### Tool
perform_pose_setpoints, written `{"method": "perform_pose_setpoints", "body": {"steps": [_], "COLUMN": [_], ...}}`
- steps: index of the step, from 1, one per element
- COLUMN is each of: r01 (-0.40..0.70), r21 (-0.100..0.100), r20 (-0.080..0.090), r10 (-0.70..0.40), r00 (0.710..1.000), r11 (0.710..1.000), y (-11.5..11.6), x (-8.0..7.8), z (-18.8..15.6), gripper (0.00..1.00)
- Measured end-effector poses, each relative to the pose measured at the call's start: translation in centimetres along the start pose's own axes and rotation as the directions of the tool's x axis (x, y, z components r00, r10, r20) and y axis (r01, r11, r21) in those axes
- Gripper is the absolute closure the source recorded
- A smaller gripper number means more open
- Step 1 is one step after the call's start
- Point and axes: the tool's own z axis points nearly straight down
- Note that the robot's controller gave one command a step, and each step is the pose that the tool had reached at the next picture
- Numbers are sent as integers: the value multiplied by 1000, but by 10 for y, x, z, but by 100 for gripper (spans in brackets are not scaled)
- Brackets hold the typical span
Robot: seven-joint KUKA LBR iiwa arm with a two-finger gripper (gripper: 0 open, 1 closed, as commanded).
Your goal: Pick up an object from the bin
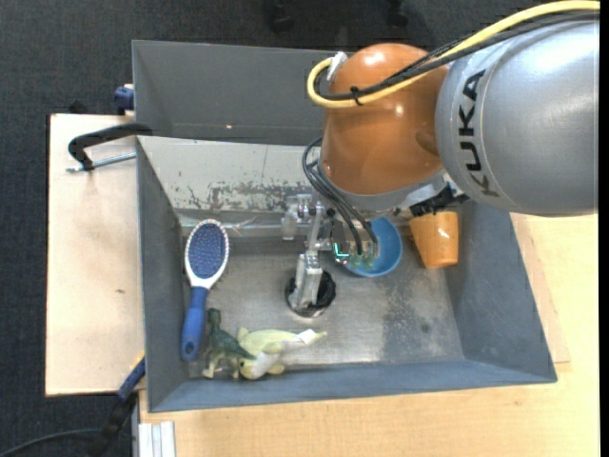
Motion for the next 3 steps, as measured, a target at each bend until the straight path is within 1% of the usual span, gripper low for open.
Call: {"method": "perform_pose_setpoints", "body": {"steps": [1, 2, 3], "r01": [33, -240, -286], "r21": [3, -6, -2], "r20": [0, 13, 8], "r10": [-33, 240, 286], "r00": [999, 971, 958], "r11": [999, 971, 958], "y": [-65, -55, -96], "x": [6, -20, -12], "z": [95, 159, 160], "gripper": [0, 0, 0]}}
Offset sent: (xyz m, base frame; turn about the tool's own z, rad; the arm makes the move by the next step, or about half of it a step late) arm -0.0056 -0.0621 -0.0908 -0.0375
